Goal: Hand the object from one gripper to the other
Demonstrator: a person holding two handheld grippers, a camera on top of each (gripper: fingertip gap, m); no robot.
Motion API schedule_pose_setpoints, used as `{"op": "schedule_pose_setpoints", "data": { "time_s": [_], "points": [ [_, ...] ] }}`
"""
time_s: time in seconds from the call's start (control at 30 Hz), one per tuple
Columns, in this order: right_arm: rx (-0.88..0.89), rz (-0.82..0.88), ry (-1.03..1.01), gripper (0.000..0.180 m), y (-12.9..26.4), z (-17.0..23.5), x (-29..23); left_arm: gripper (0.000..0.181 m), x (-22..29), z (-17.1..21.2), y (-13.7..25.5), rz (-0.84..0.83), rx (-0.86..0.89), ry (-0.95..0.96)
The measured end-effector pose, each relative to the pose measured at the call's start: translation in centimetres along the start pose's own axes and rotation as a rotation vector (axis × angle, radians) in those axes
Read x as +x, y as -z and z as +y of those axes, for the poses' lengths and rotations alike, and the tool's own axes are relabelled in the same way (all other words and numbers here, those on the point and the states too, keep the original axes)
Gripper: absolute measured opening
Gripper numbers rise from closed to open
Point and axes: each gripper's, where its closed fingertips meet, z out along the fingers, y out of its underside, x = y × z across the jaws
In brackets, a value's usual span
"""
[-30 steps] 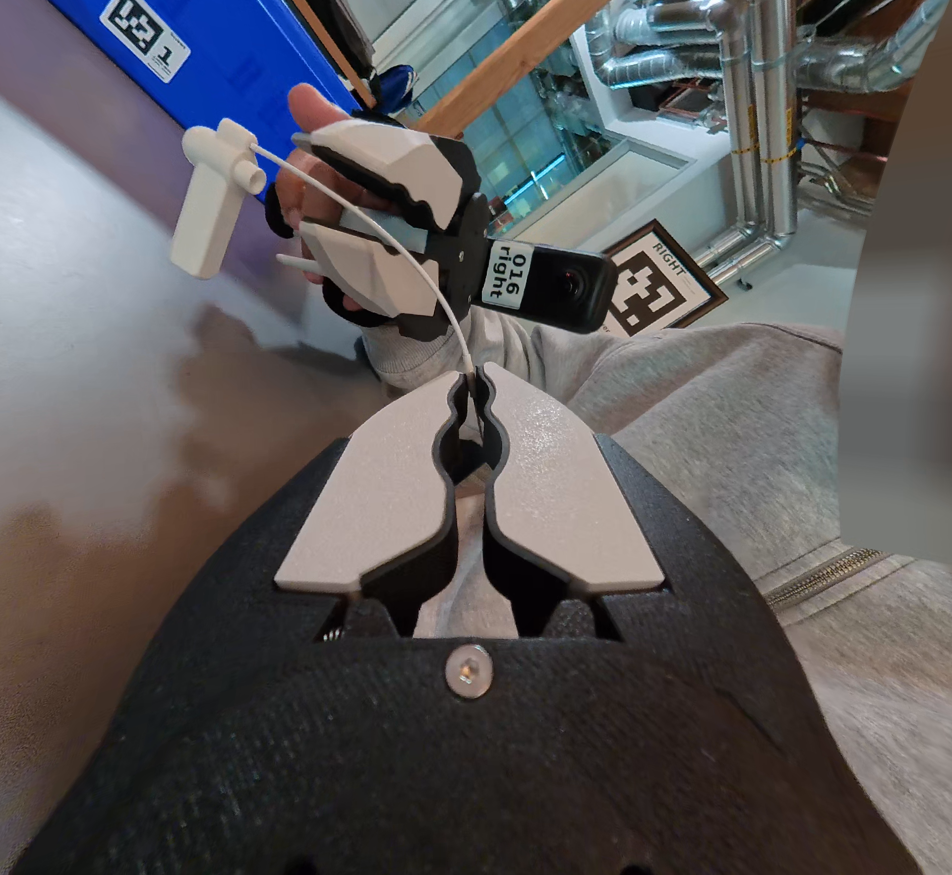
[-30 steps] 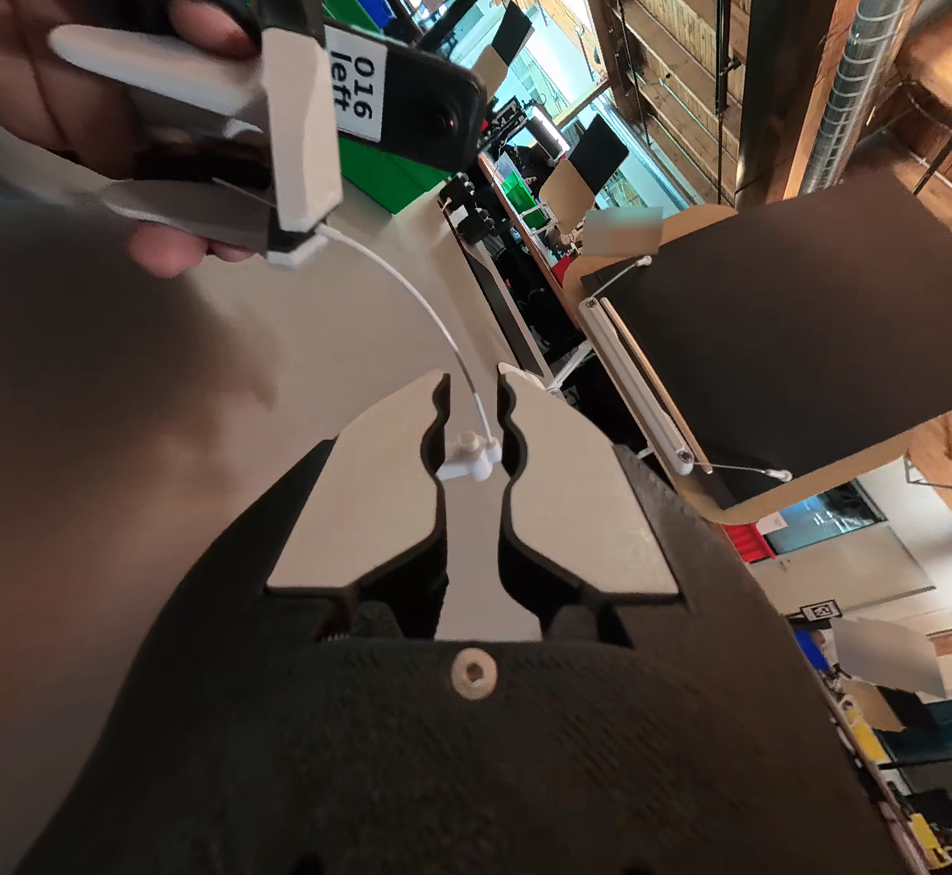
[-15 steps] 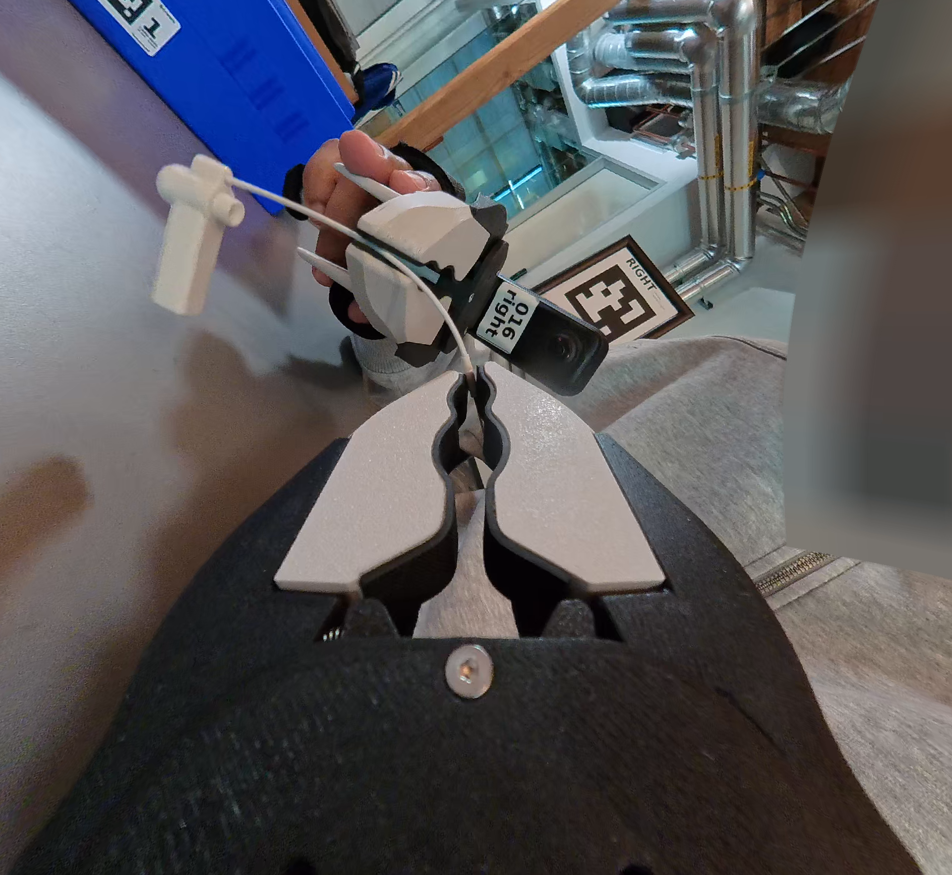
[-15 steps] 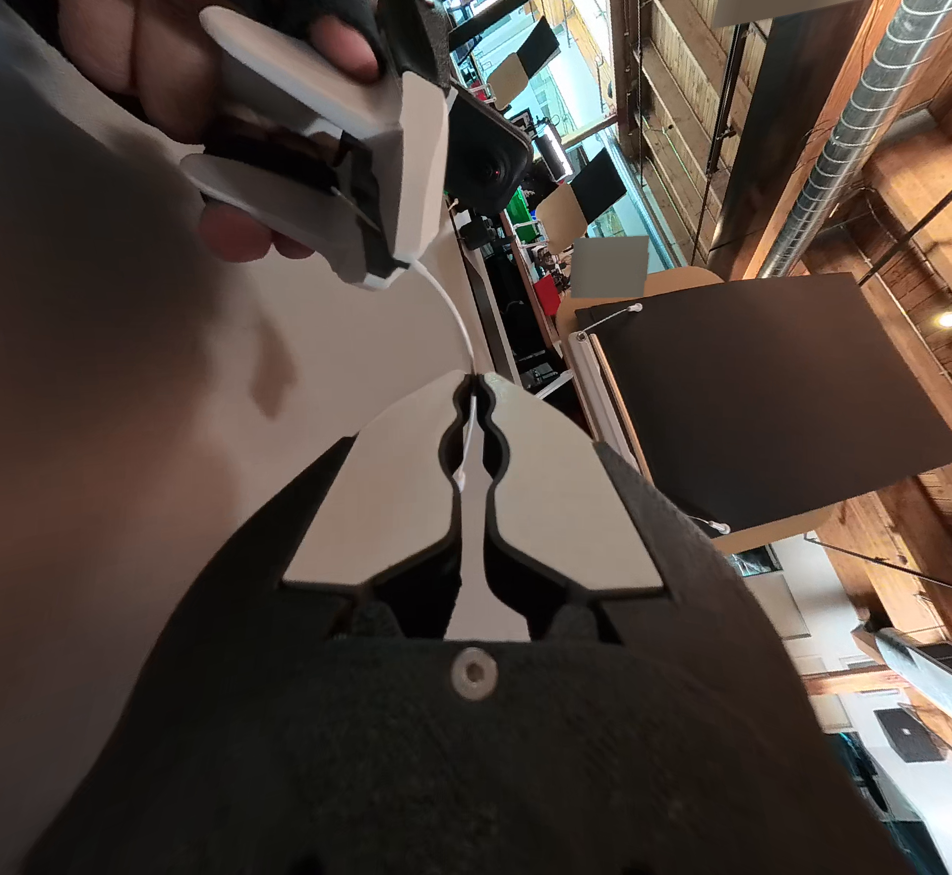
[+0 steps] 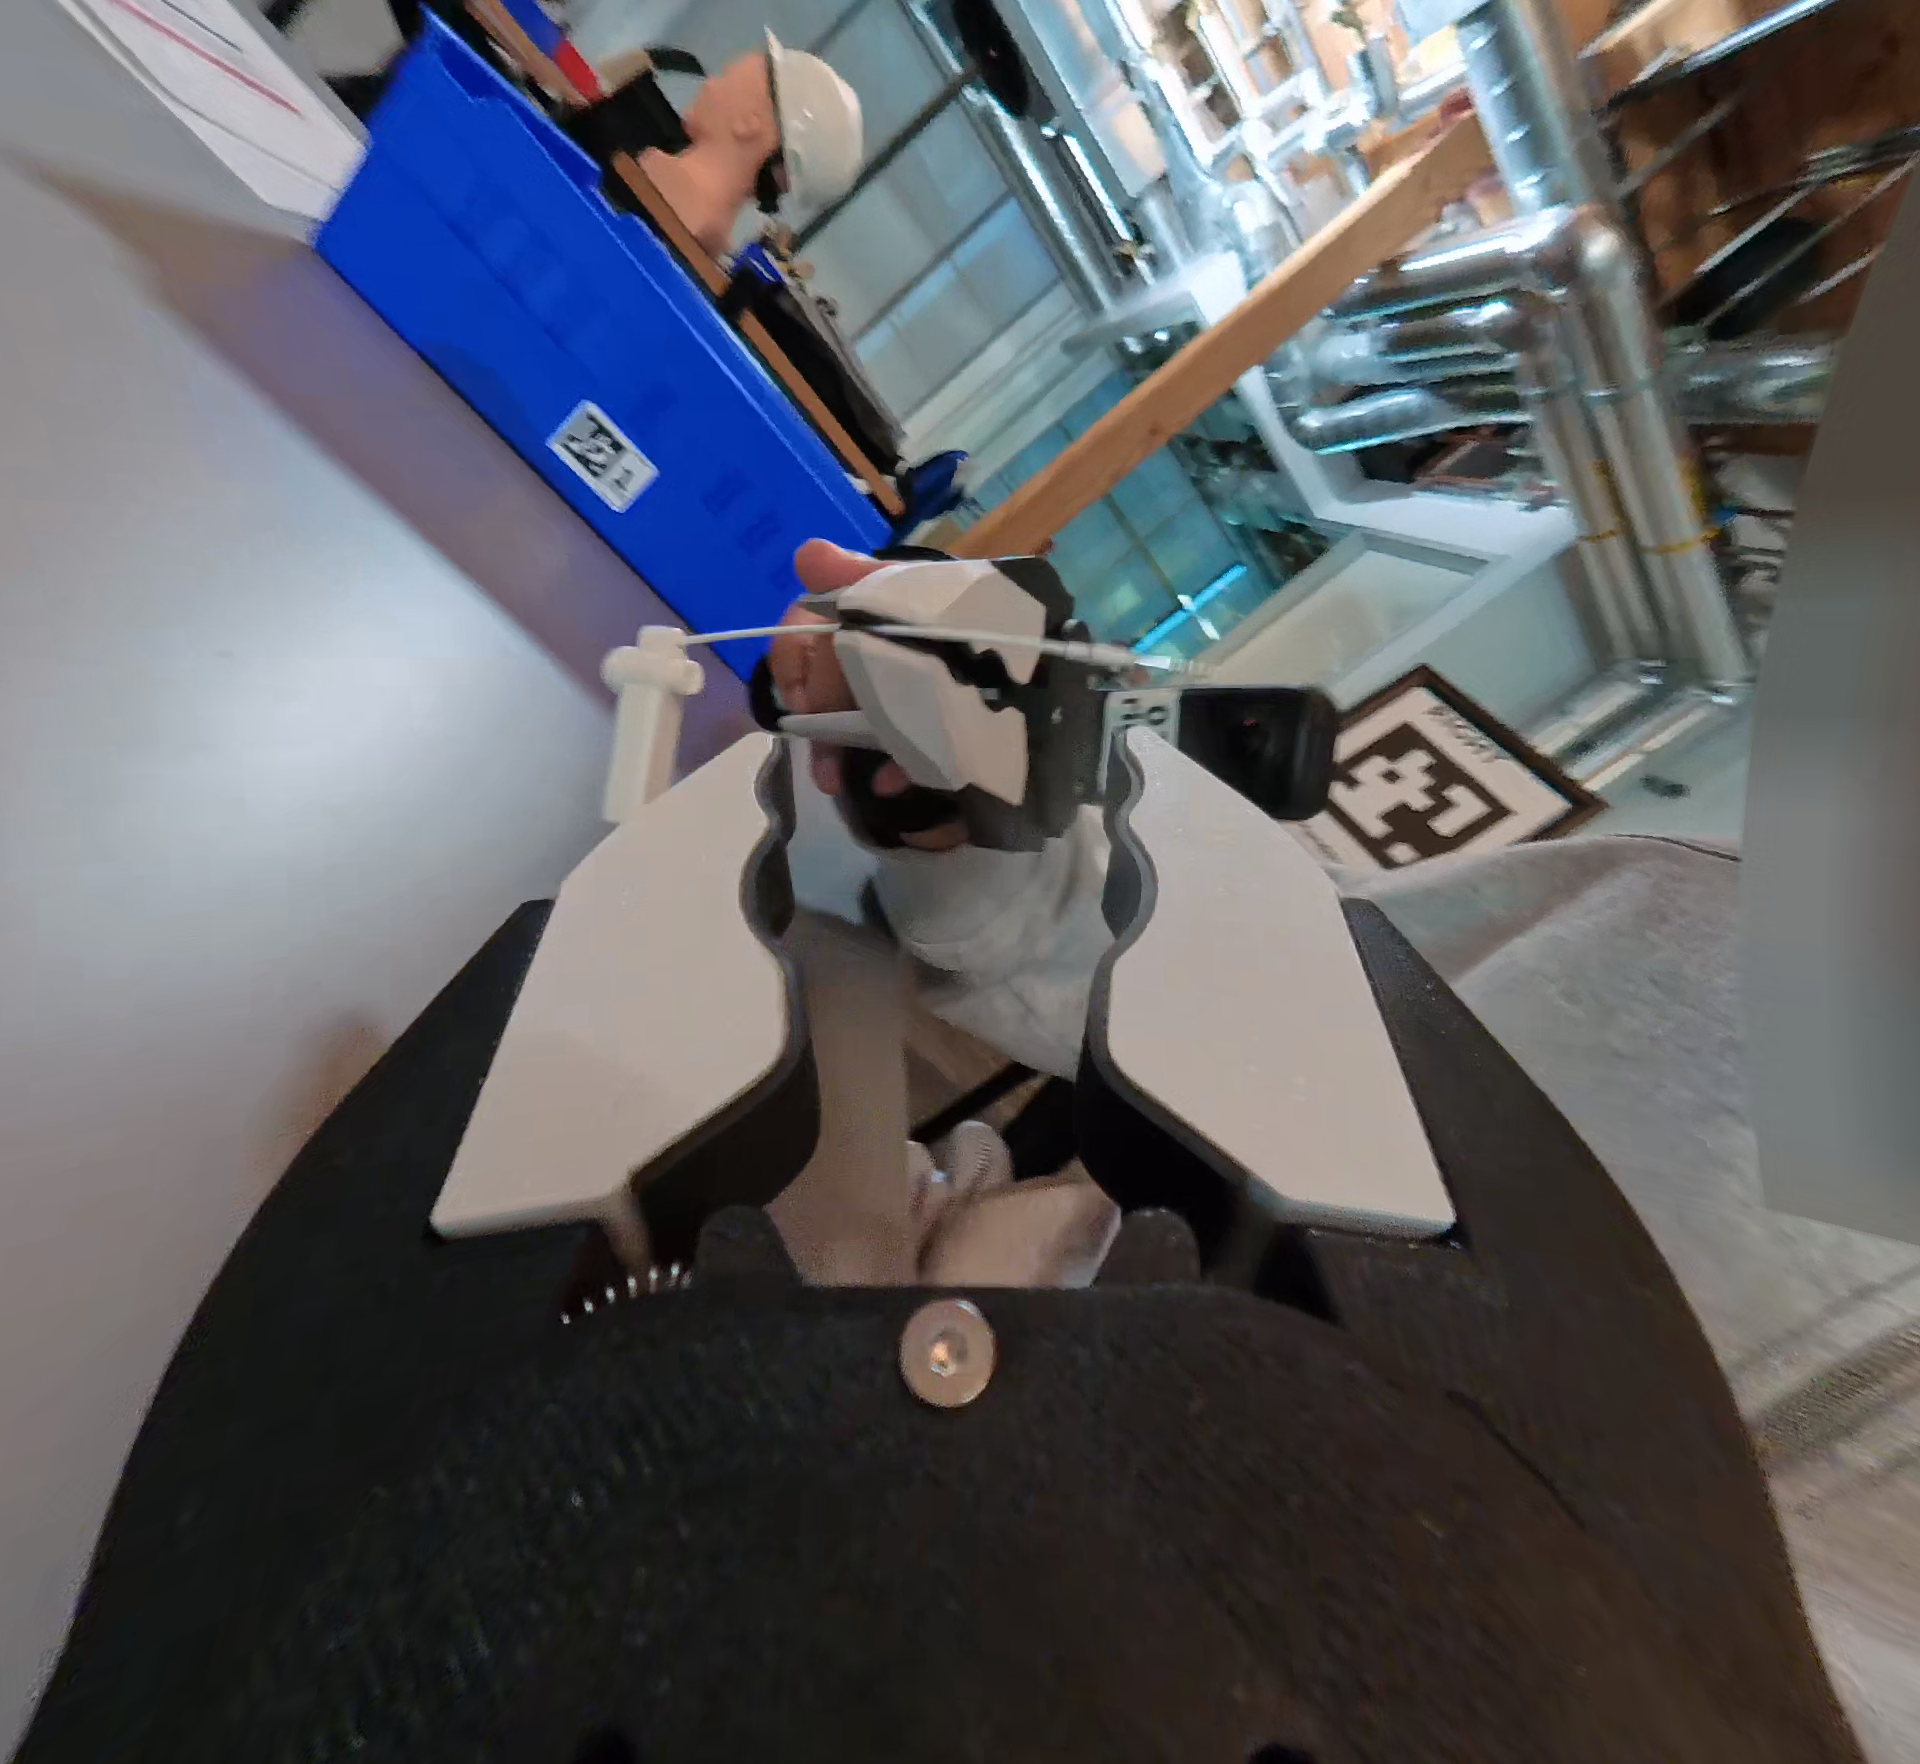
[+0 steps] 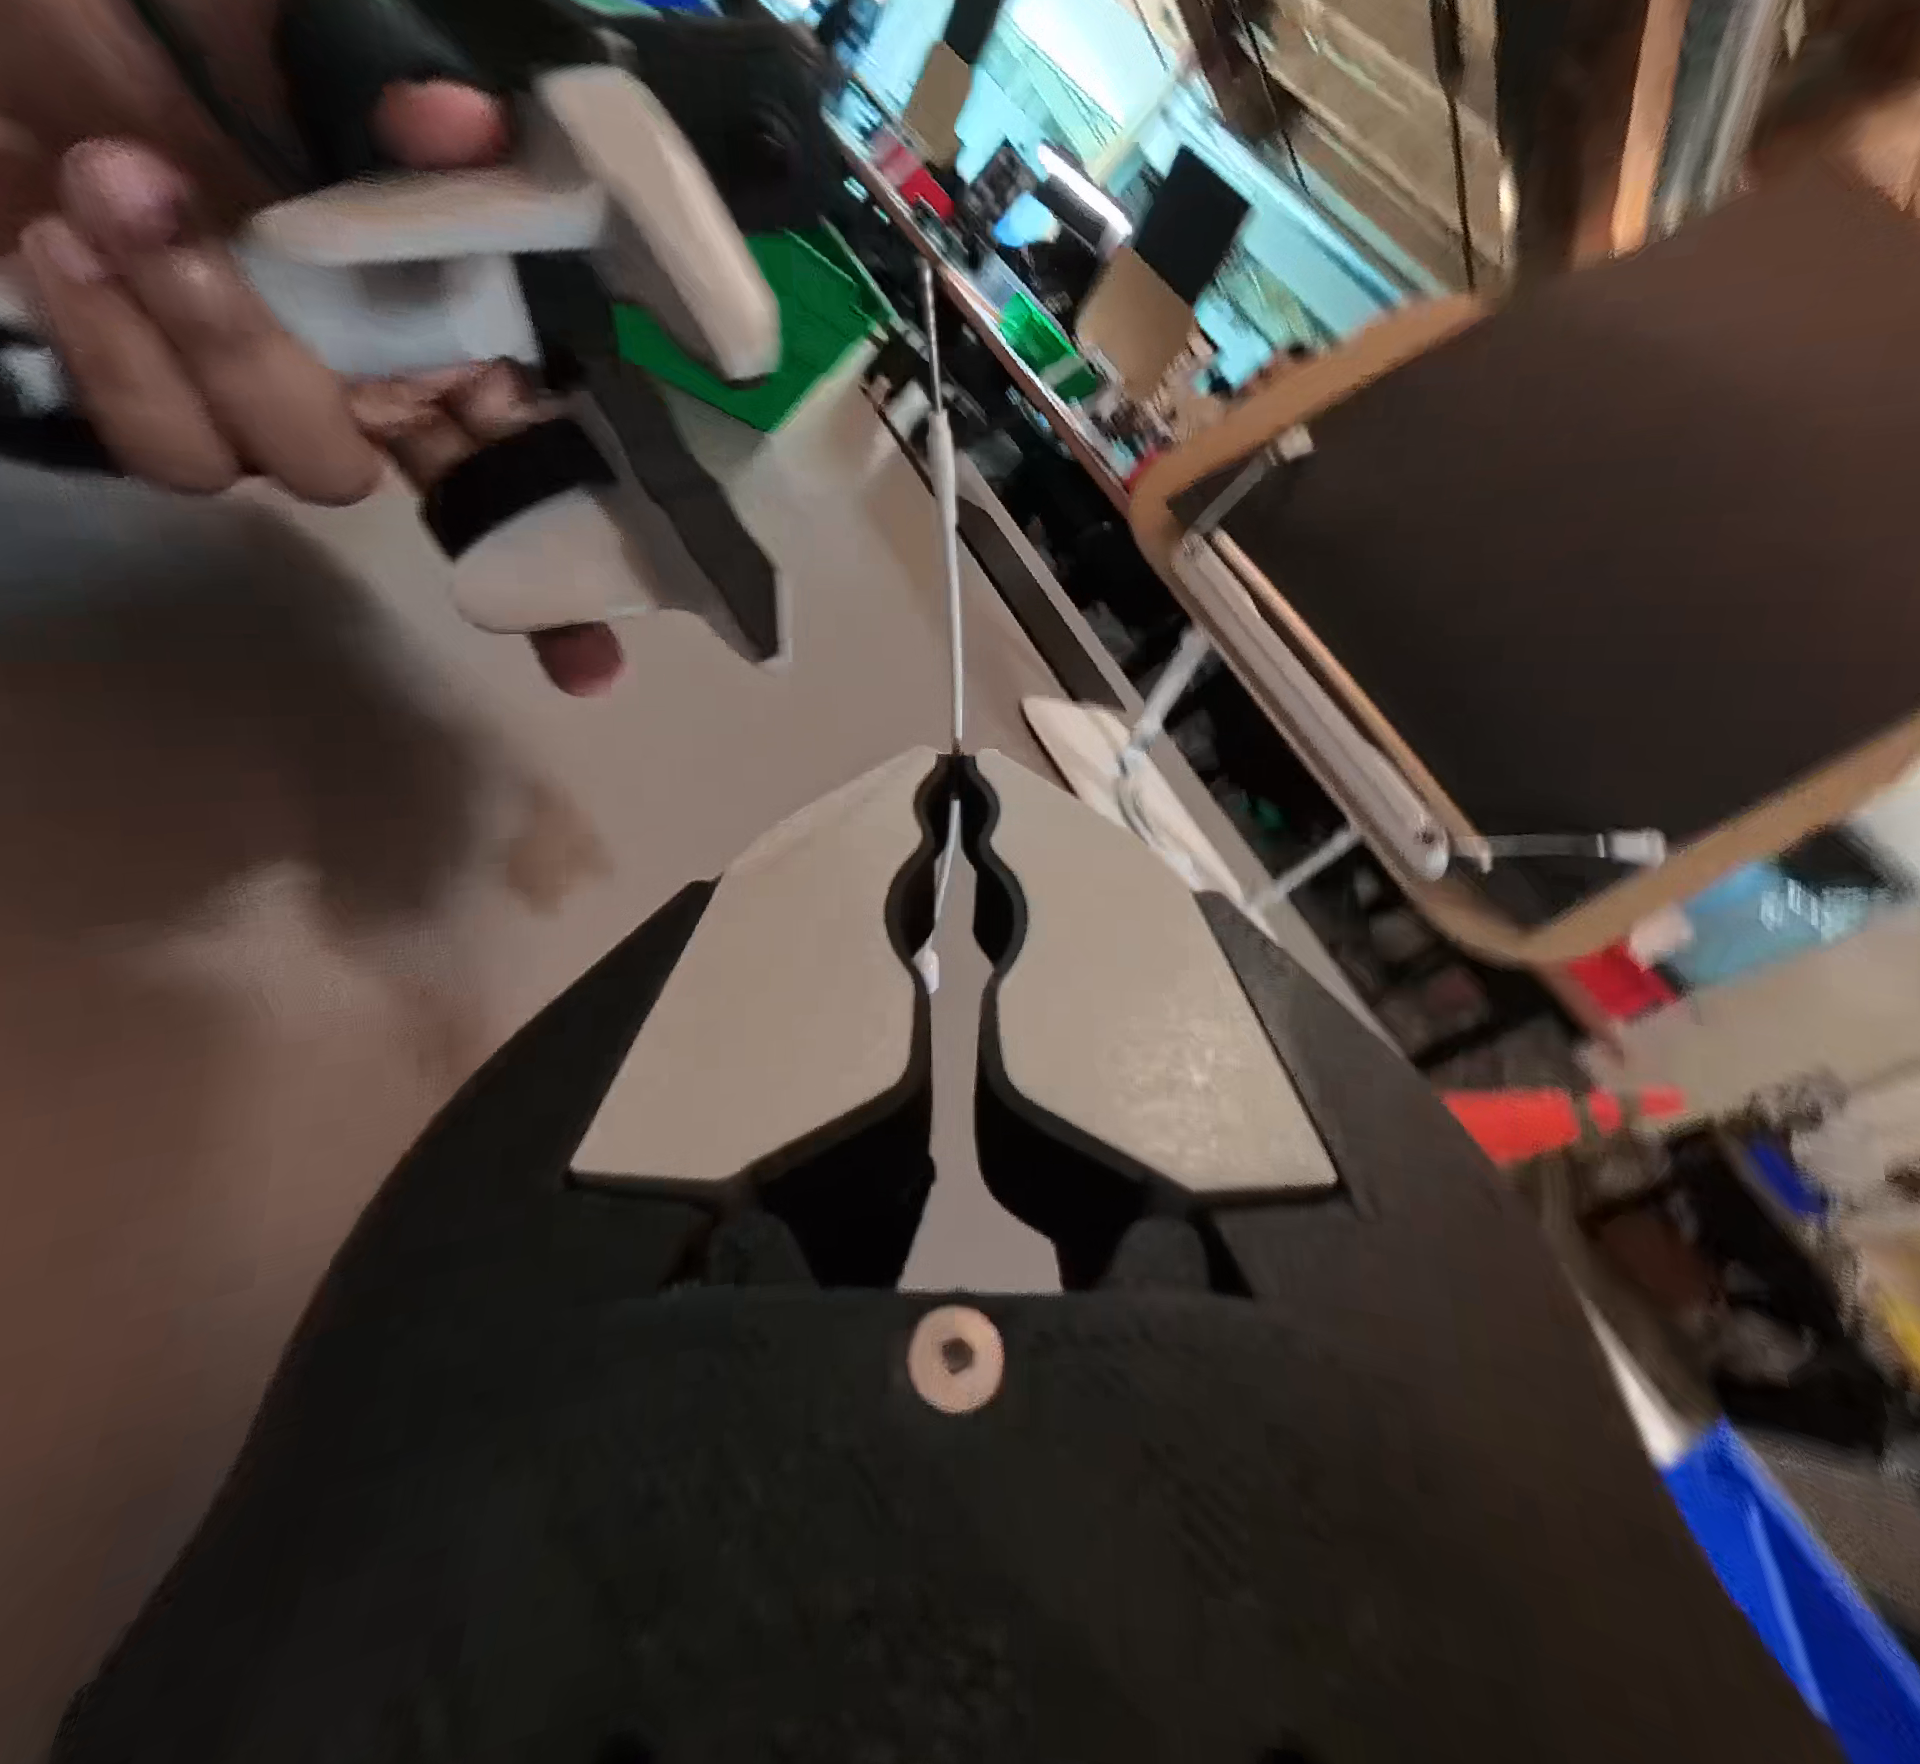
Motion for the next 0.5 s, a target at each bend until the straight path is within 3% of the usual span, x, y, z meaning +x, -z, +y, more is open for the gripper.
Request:
{"op": "schedule_pose_setpoints", "data": {
  "time_s": [0.03, 0.13, 0.33, 0.5],
  "points": [
    [-0.043, 0.038, -0.061, 0.002, -0.1, 0.6, 0.8, 0.058, -0.4, -0.2, 0.1, -0.034, 0.006, -0.029],
    [-0.155, 0.149, -0.290, 0.002, -0.2, 2.0, 2.9, 0.057, -1.9, -0.2, 0.4, -0.168, -0.003, -0.128],
    [-0.115, 0.177, -0.680, 0.002, -0.4, 0.9, 3.2, 0.059, -4.7, 1.5, 0.2, -0.450, -0.148, -0.424],
    [-0.078, 0.160, -0.895, 0.002, -0.7, 0.1, 2.7, 0.055, -4.7, 2.0, -0.1, -0.499, -0.186, -0.518]
  ]
}}
